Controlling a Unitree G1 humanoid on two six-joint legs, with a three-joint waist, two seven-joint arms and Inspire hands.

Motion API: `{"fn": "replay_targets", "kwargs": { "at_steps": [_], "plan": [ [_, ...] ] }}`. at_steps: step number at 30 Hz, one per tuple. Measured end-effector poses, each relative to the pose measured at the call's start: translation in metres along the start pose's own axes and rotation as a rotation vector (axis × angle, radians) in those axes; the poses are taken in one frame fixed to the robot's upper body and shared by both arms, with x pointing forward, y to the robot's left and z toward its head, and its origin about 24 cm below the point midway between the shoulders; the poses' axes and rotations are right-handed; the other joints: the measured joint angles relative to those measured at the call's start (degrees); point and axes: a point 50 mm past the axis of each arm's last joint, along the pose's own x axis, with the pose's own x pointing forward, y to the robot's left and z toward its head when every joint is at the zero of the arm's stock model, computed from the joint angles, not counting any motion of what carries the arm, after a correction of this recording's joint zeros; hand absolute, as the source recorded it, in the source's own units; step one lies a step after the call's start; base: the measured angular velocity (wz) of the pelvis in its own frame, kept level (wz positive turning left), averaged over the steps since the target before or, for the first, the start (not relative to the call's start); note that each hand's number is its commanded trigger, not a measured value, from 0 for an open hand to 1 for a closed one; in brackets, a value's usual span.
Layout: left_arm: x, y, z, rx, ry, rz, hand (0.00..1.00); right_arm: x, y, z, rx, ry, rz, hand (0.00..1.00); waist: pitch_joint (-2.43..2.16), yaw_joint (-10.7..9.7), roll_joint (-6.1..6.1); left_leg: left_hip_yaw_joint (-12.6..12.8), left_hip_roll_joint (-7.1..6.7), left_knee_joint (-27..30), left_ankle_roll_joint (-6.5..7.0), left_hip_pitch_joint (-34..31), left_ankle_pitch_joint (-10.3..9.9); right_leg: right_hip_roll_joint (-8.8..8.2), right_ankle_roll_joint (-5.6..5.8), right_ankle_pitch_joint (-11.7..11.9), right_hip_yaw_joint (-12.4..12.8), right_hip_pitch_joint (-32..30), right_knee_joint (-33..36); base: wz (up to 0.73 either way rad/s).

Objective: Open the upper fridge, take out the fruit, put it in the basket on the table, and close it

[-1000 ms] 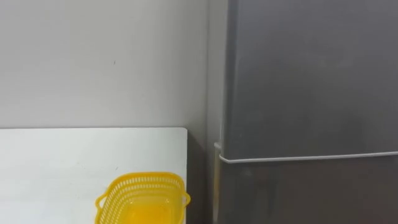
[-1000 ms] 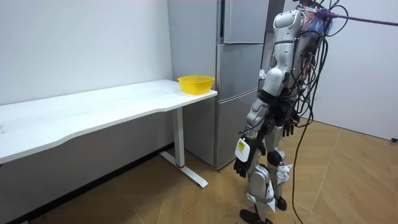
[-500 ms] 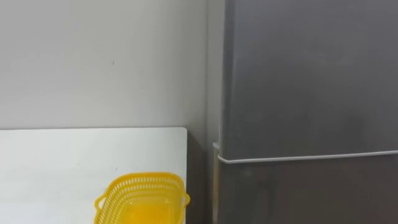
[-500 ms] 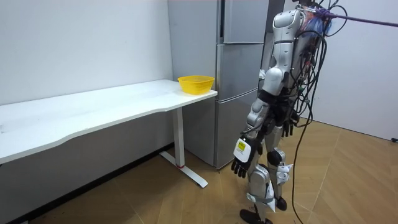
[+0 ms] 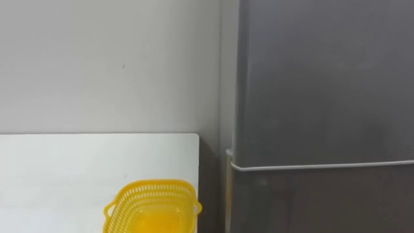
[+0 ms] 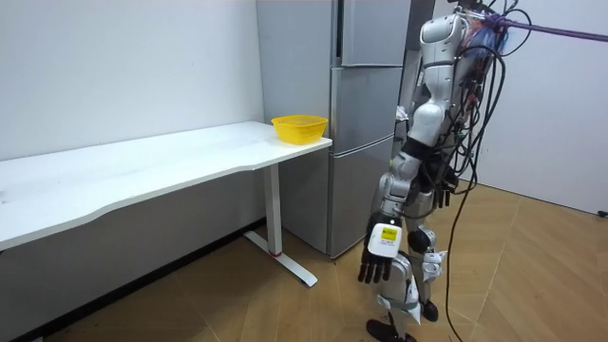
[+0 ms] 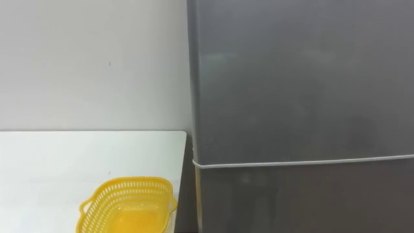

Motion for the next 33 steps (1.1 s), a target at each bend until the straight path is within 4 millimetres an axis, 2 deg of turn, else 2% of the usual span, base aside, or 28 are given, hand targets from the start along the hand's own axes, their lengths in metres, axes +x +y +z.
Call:
{"fn": "replay_targets", "kwargs": {
  "at_steps": [4, 7, 11, 13, 17, 20, 22, 25, 27, 29, 33],
  "plan": [
    [-0.001, -0.004, 0.013, -0.312, -0.005, 0.014, 0.00, 0.000, -0.001, 0.001, 0.007, -0.004, -0.006, 0.00, -0.11, 0.8, 0.24, 0.1, 0.01, -0.1, 0.00, 0.1, 0.0, 0.26, -0.06, 0.1, 0.1, 0.0, 0.1, 0.00],
    [-0.004, -0.007, 0.022, -0.474, 0.003, 0.013, 0.00, -0.001, -0.004, 0.005, 0.005, -0.030, -0.025, 0.00, -0.13, 0.9, 0.47, 0.3, -0.01, -0.1, 0.00, 0.1, 0.0, 0.32, -0.07, 0.1, 0.1, -0.1, 0.6, 0.00],
    [-0.007, -0.008, 0.037, -0.584, -0.037, 0.035, 0.00, -0.002, -0.008, 0.007, -0.010, -0.055, -0.045, 0.00, -0.15, 1.9, 0.59, 0.2, 0.01, -0.2, 0.00, 0.1, 0.0, 0.38, -0.07, 0.1, 0.3, -0.4, 0.6, -0.03],
    [-0.012, -0.008, 0.055, -0.639, -0.099, 0.064, 0.00, -0.003, -0.015, 0.010, 0.011, -0.078, -0.067, 0.00, -0.50, 2.5, 1.13, 0.0, -0.01, -0.2, 0.00, -0.5, 0.0, 0.34, -0.18, 0.1, 0.2, -1.3, 0.7, -0.05],
    [-0.022, 0.000, 0.079, -0.704, -0.218, 0.139, 0.00, -0.004, -0.020, 0.011, 0.026, -0.107, -0.106, 0.00, -0.60, 2.8, 1.19, -0.1, 0.00, -0.1, 0.00, -0.6, 0.0, 0.36, -0.19, 0.1, 0.1, -1.4, 0.7, 0.00],
    [-0.039, -0.004, 0.106, -0.676, -0.368, 0.176, 0.00, -0.005, -0.020, 0.013, 0.012, -0.138, -0.118, 0.00, -0.68, 3.5, 1.31, -0.7, -0.10, 0.1, 0.00, -1.1, 0.0, 0.34, -0.21, 0.2, -0.1, -1.8, 0.8, 0.03],
    [-0.056, -0.006, 0.128, -0.640, -0.528, 0.226, 0.00, -0.005, -0.022, 0.015, 0.011, -0.154, -0.129, 0.00, -0.82, 3.8, 1.55, -1.1, -0.17, 0.2, 0.01, -1.1, 0.0, 0.35, -0.21, 0.2, 0.0, -1.9, 0.8, 0.00],
    [-0.073, -0.005, 0.146, -0.615, -0.681, 0.268, 0.00, -0.006, -0.023, 0.017, 0.009, -0.175, -0.136, 0.00, -0.83, 3.9, 1.79, -1.1, -0.19, 0.1, 0.01, -1.1, 0.0, 0.37, -0.21, 0.2, 0.1, -1.9, 0.8, -0.01],
    [-0.098, -0.007, 0.166, -0.649, -0.816, 0.265, 0.00, -0.006, -0.023, 0.016, 0.014, -0.180, -0.138, 0.00, -0.83, 3.6, 1.82, -2.1, -0.37, 0.1, 0.02, -1.1, 0.0, 0.36, -0.21, 0.1, 0.0, -1.6, 0.7, 0.07],
    [-0.114, -0.007, 0.179, -0.655, -0.920, 0.265, 0.00, -0.006, -0.022, 0.015, 0.018, -0.180, -0.137, 0.00, -0.82, 3.6, 2.01, -3.3, -0.57, 0.0, 0.02, -1.0, 0.0, 0.40, -0.20, 0.1, -0.1, -1.1, 0.6, 0.06],
    [-0.167, -0.008, 0.205, -0.757, -1.153, 0.163, 0.00, -0.005, -0.023, 0.015, 0.023, -0.178, -0.134, 0.00, -0.77, 3.6, 1.96, -4.7, -0.83, 0.0, 0.04, -0.9, 0.0, 0.29, -0.15, 0.1, -0.4, -1.1, 0.5, 0.00]
  ]
}}
